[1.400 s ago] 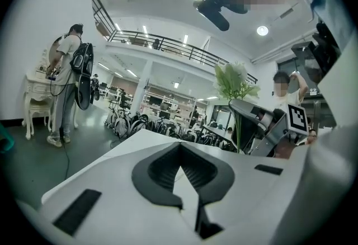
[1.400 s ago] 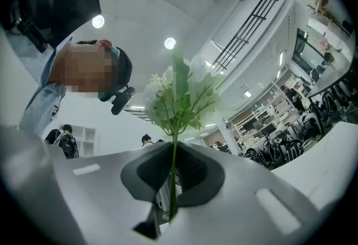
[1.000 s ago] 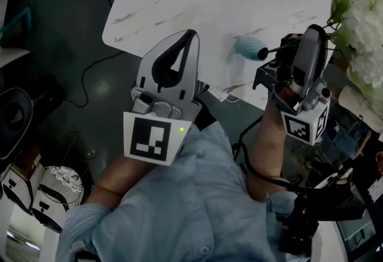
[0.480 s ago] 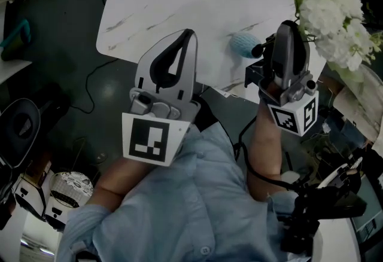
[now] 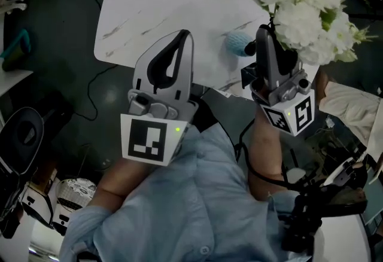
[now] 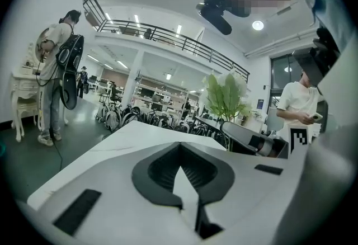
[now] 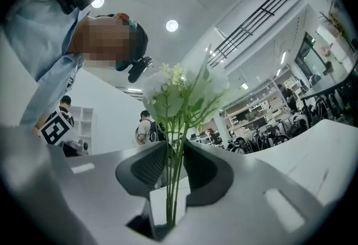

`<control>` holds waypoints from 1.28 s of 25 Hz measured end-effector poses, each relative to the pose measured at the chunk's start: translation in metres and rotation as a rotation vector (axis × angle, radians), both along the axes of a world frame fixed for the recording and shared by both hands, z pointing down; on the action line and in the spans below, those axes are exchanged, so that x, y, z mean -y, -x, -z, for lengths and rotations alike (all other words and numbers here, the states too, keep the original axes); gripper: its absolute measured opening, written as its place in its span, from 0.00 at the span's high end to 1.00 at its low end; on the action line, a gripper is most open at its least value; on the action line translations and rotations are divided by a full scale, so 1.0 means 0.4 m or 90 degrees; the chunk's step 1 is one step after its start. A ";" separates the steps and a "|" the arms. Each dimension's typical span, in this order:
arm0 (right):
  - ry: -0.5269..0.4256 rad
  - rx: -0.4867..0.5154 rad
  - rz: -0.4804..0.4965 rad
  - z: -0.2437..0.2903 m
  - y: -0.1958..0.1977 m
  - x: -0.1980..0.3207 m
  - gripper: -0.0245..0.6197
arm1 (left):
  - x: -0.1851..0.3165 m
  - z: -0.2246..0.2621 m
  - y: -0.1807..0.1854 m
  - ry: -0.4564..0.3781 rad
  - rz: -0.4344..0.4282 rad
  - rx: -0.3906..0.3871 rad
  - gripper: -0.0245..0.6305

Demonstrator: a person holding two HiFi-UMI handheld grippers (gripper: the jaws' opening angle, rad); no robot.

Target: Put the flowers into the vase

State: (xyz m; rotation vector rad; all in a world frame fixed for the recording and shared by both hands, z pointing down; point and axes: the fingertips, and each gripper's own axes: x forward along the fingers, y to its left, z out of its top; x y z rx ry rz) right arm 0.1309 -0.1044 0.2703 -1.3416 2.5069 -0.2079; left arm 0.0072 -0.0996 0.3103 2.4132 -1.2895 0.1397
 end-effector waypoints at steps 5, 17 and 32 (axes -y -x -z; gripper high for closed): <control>0.010 -0.010 -0.001 -0.004 0.006 -0.006 0.78 | -0.004 0.011 -0.003 -0.004 -0.006 -0.002 0.96; 0.059 -0.073 0.000 -0.040 0.012 -0.040 0.68 | -0.030 0.049 -0.034 -0.020 -0.029 -0.003 0.96; 0.150 -0.127 -0.038 -0.096 -0.019 -0.141 0.64 | -0.087 0.097 -0.050 -0.058 -0.048 0.010 0.96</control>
